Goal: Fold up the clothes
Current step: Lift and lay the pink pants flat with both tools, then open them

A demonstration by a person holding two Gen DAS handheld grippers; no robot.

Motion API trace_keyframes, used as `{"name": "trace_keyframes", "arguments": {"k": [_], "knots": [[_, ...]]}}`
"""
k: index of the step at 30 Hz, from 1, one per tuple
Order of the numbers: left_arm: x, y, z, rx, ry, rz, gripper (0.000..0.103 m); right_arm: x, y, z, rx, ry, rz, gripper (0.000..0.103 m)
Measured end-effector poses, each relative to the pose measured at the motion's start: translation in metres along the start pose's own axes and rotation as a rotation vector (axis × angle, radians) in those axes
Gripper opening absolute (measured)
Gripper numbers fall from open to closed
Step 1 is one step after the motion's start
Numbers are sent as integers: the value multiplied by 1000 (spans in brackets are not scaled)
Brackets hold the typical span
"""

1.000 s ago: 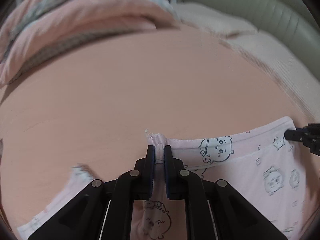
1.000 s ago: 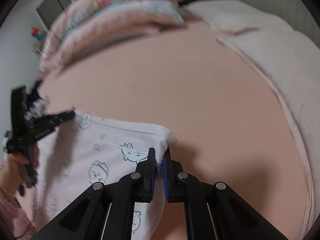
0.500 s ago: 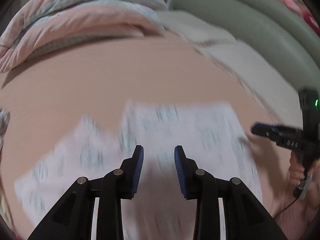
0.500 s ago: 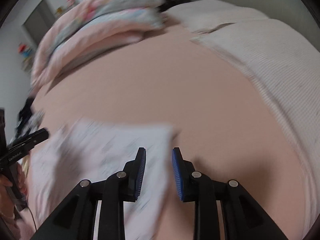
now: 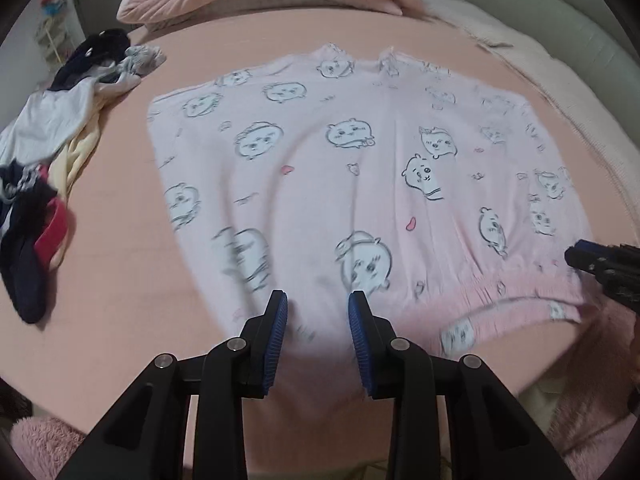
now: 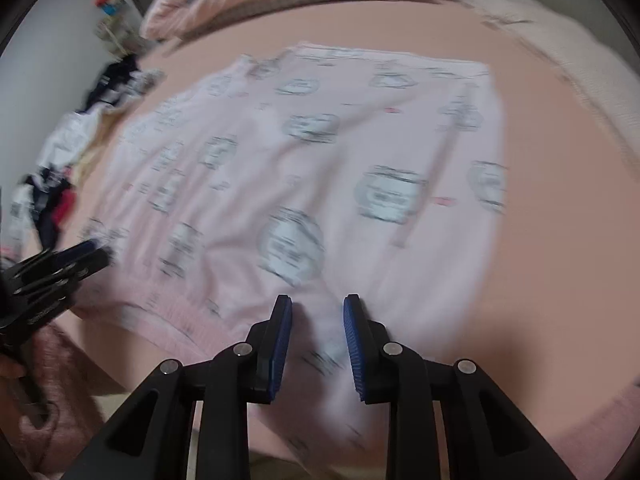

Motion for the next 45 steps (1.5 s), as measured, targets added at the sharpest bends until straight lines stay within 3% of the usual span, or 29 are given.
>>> {"name": "trace_keyframes", "arguments": {"k": [1,2,6,9,11,13,15,18,20,22,24,27,30,32,33,35,39,40,42,45], "knots": [[-10,-2,-2,-1,13,6,29,0,6,4,-17,-6,111,27],[-21,-5,-4,1,19,12,29,-4,8,7,-4,0,112,27],[-33,-1,1,6,10,83,29,-27,9,15,53,44,25,27],[-37,25,15,66,114,263,29,-42,-2,19,83,92,-94,29],[-36,32,19,96,129,192,30,-35,-9,24,128,63,-133,41],[-24,28,26,110,79,92,30,-21,-4,32,110,37,-98,41],[-10,13,36,56,-15,44,30,-7,1,40,88,12,-59,40],[-24,-8,39,-74,-1,121,30,-2,38,45,217,-50,-73,39],[-42,-17,33,-136,58,134,30,-4,49,47,254,-50,-63,39],[-57,-18,26,-124,122,105,30,-10,54,46,269,-15,-52,40],[-56,-10,21,-73,130,101,30,-22,51,41,259,62,-40,40],[-38,7,25,-40,105,197,30,-38,42,30,190,174,1,40],[-21,20,28,-34,85,233,30,-46,32,29,132,188,-19,40],[-7,20,33,-75,-16,267,30,-26,30,33,103,99,-3,40],[-8,14,34,-121,-22,277,30,-14,31,36,100,39,13,40],[-17,4,36,-202,-26,300,30,-17,39,38,137,46,-7,40],[-38,18,27,-59,53,200,30,-26,58,39,217,78,-55,40],[-39,26,24,-41,72,238,30,-29,62,40,237,86,-67,40],[-36,39,18,-27,87,307,30,-45,58,30,196,190,-55,41],[-18,54,15,-7,61,333,30,-55,25,21,63,267,-82,43]]}}
Point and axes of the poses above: each gripper's, at about its wrist camera, not at the fingertips, and x roughly the way its jaws point, y to its right, z to its underside, the point moved 4 cm from there along x, roughly the way its jaws point, and after that the axes turned 15 degrees about z, right-handed, at the moved point
